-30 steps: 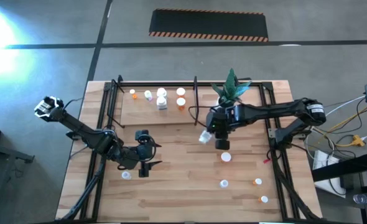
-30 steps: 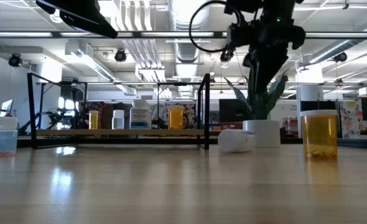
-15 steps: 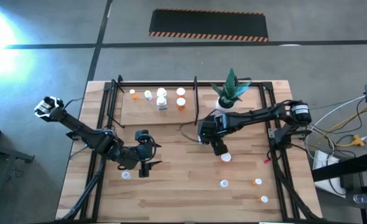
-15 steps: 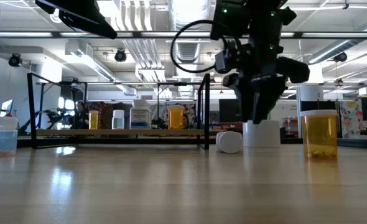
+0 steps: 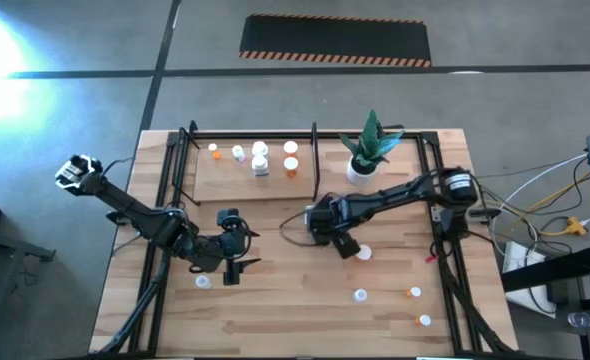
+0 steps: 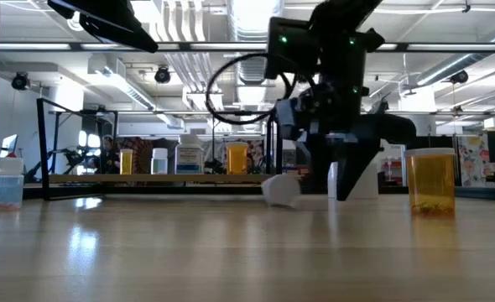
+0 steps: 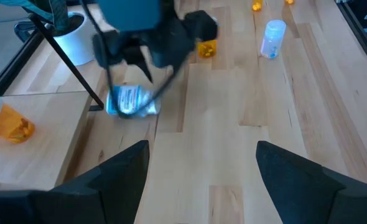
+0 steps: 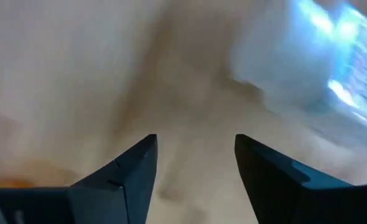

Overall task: Pick and place medicine bottles onto shelf by color
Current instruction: Put the white blue medicine container on the shelf

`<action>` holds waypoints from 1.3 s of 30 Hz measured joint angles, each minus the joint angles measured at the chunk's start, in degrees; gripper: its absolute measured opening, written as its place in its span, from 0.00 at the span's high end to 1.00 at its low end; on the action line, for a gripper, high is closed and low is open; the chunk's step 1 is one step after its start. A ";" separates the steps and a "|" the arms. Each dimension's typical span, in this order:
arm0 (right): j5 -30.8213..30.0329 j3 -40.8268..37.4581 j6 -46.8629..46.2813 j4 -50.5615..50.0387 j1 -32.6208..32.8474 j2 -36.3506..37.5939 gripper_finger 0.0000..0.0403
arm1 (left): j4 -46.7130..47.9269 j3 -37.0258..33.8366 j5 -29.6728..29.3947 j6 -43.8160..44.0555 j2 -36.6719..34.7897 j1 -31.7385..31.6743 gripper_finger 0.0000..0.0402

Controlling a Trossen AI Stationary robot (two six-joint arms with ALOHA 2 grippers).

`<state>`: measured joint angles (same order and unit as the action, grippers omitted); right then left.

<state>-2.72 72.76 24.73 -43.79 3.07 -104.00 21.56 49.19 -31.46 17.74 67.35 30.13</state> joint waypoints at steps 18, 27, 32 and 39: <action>-13.71 17.56 20.83 -7.64 2.89 -6.48 0.49 | 0.02 0.00 1.16 0.02 0.02 0.00 0.31; -14.44 17.74 28.65 -7.81 -2.21 -10.63 0.49 | 0.02 -0.07 1.19 0.00 0.02 0.02 0.31; -14.16 18.00 27.00 -7.25 -0.04 -11.19 0.49 | 0.01 -0.09 1.20 0.00 0.02 0.02 0.31; -5.18 17.89 14.14 1.08 6.55 -10.10 0.49 | 0.02 -0.09 1.20 0.00 0.02 0.02 0.31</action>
<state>-7.89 90.65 38.87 -42.72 9.62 -114.10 21.58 49.10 -30.26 17.74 67.37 30.15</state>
